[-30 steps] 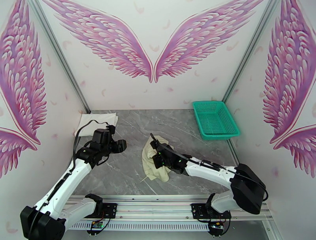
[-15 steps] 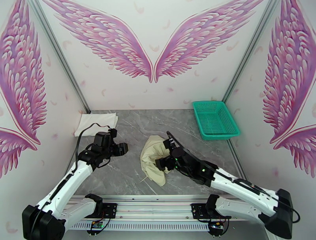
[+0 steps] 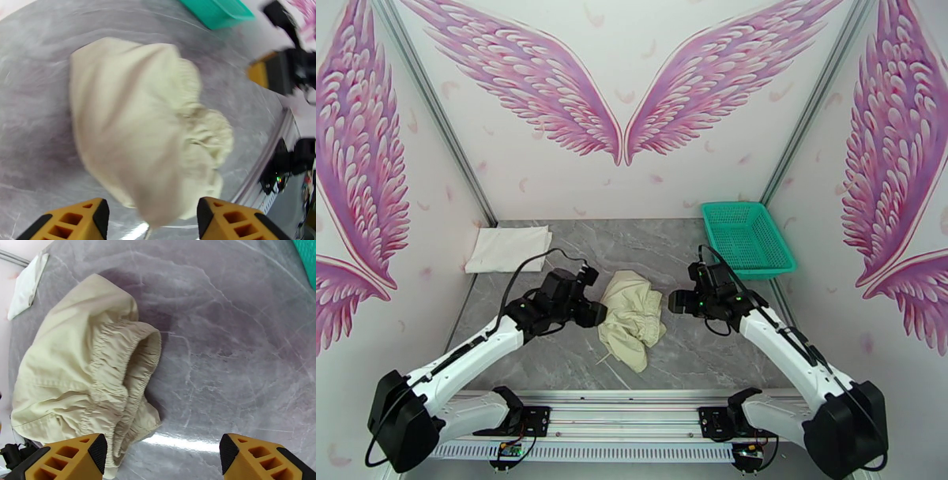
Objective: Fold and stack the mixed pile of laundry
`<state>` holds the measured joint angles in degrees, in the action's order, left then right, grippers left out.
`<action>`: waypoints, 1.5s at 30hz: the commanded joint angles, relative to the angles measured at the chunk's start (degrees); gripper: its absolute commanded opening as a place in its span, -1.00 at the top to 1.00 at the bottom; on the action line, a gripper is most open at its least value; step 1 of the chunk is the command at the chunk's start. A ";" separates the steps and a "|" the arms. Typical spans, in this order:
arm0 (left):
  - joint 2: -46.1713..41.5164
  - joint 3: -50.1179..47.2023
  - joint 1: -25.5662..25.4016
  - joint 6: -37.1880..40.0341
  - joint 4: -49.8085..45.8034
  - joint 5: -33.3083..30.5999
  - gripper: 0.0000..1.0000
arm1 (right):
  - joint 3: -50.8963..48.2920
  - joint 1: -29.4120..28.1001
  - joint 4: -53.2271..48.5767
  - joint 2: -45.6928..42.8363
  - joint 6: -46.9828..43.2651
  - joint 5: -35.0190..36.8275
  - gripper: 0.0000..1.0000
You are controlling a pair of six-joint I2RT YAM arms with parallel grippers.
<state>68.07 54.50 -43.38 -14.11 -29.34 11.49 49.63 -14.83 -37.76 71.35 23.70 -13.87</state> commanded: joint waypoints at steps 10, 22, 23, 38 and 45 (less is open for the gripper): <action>27.77 28.27 -11.91 8.05 -10.67 -16.32 -0.50 | -8.18 9.46 7.80 5.02 5.25 -7.74 -0.20; 58.91 60.13 -10.06 19.29 -23.51 -21.86 -0.50 | -22.17 11.67 10.29 -7.74 9.05 -4.88 -0.06; 60.50 61.65 -10.11 20.26 -23.74 -21.90 -0.50 | -22.71 11.67 9.61 -9.29 9.15 -4.43 -0.06; 59.63 61.55 -5.93 17.25 -21.07 -24.18 0.90 | -21.46 11.17 7.70 -13.66 6.09 -7.43 -0.03; 38.55 46.96 -0.65 14.62 -9.81 -13.36 1.00 | -19.97 4.54 16.75 -11.12 8.62 -9.80 -0.11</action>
<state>117.67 103.90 -45.67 2.33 -46.13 -6.72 27.33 -8.34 -26.81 60.25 31.03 -21.45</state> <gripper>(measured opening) 0.080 0.550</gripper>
